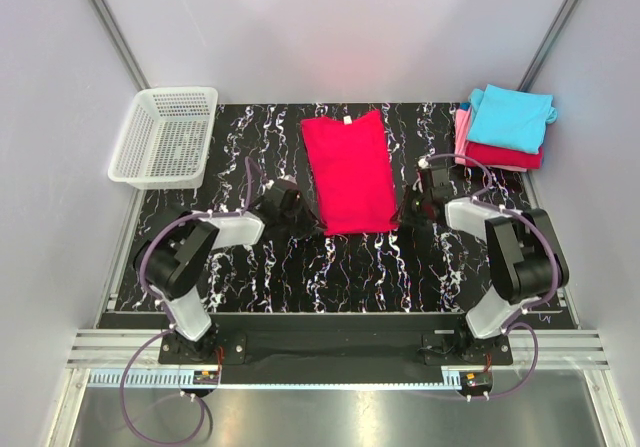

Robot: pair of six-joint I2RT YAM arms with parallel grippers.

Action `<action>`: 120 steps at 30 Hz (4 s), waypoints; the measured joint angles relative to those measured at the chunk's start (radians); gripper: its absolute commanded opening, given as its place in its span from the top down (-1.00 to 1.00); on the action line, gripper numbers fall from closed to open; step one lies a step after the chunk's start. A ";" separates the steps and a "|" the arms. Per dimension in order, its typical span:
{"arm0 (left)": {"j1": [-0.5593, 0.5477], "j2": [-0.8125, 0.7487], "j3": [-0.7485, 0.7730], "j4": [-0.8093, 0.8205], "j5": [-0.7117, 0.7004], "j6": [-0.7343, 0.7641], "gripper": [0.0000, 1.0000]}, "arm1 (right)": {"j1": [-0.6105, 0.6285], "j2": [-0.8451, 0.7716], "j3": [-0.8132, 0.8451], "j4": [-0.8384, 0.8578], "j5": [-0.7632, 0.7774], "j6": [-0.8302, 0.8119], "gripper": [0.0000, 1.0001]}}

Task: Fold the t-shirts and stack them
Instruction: Fold the tshirt

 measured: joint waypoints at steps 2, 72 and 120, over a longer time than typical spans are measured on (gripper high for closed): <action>-0.007 -0.029 0.000 -0.027 -0.003 0.012 1.00 | 0.000 -0.043 -0.033 -0.015 -0.014 0.010 1.00; -0.221 -0.272 0.418 -0.645 -0.522 0.159 1.00 | 0.254 -0.460 0.213 -0.529 0.567 0.107 1.00; 0.094 0.172 0.726 -0.264 -0.610 0.312 -0.31 | -0.066 0.176 0.574 -0.188 0.086 -0.100 -0.01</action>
